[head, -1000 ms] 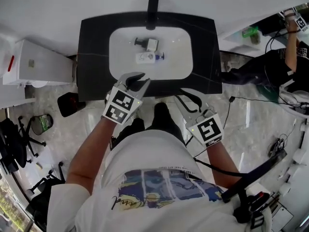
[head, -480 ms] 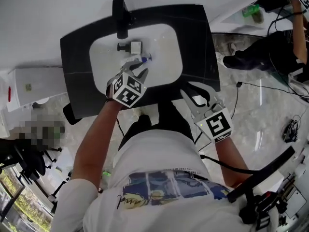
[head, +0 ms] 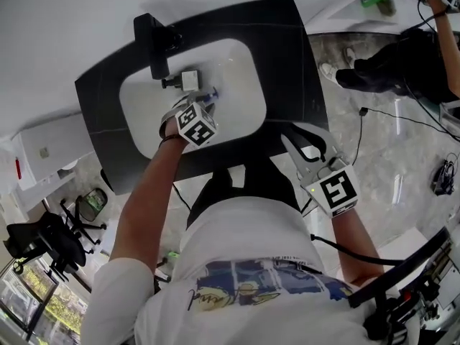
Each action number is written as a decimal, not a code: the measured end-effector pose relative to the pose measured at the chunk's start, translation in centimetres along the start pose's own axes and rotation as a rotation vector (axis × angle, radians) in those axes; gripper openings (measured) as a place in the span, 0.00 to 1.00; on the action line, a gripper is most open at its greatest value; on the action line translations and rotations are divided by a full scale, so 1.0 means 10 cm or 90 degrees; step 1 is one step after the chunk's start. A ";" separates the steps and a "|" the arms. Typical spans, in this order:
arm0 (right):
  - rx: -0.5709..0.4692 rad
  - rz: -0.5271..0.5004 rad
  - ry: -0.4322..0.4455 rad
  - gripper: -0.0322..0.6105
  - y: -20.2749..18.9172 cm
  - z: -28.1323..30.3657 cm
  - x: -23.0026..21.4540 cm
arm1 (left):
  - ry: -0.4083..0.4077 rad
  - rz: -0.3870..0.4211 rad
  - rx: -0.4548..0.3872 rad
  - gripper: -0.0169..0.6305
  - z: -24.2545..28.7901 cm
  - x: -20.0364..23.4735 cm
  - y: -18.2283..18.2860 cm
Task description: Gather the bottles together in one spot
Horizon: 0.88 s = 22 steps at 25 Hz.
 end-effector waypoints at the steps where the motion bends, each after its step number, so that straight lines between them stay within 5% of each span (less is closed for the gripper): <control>1: 0.005 0.002 -0.001 0.17 -0.02 0.00 -0.04 | -0.005 0.004 0.011 0.20 0.08 0.02 -0.03; 11: 0.029 0.031 0.009 0.17 -0.16 0.04 -0.13 | -0.025 0.081 0.098 0.22 0.45 0.08 -0.24; 22: 0.048 0.044 0.012 0.17 -0.26 0.04 -0.18 | -0.034 0.111 0.167 0.15 0.71 0.06 -0.34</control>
Point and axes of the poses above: the fingertips, and each gripper's own axes: z forward along the fingers, x to its left, y out of its top, the point moved 6 cm from there along -z, backward along the fingers, and after that the axes turned 14 degrees about -x, right-handed, at the moved point
